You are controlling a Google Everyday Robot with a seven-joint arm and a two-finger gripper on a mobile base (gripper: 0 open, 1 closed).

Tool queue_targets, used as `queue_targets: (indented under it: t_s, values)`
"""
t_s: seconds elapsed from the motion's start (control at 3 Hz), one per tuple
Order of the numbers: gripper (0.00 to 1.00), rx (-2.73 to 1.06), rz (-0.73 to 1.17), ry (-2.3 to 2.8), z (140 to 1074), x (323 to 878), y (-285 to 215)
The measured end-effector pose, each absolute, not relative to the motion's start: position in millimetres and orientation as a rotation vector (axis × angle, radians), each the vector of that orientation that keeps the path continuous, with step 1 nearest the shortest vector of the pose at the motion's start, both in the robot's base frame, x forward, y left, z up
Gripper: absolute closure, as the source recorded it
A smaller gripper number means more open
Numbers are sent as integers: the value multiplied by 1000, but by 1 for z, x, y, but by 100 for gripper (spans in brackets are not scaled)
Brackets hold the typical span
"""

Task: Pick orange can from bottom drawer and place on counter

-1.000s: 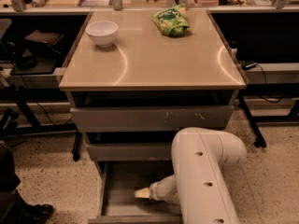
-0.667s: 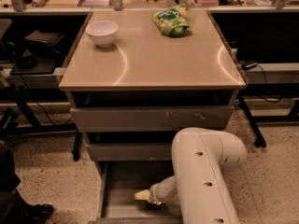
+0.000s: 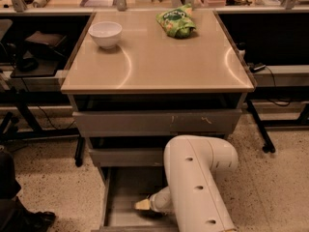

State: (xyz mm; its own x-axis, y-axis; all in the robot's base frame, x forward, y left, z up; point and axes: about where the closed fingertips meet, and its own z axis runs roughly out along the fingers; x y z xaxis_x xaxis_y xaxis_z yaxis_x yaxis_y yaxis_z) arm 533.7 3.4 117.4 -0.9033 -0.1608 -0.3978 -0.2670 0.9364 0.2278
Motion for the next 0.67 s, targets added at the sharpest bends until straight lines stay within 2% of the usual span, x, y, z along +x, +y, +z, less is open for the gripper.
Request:
queue_targets:
  t_s: [0.33, 0.67]
  values:
    - [0, -313, 395, 2714, 117, 533, 4]
    - [19, -313, 395, 2714, 117, 533, 4]
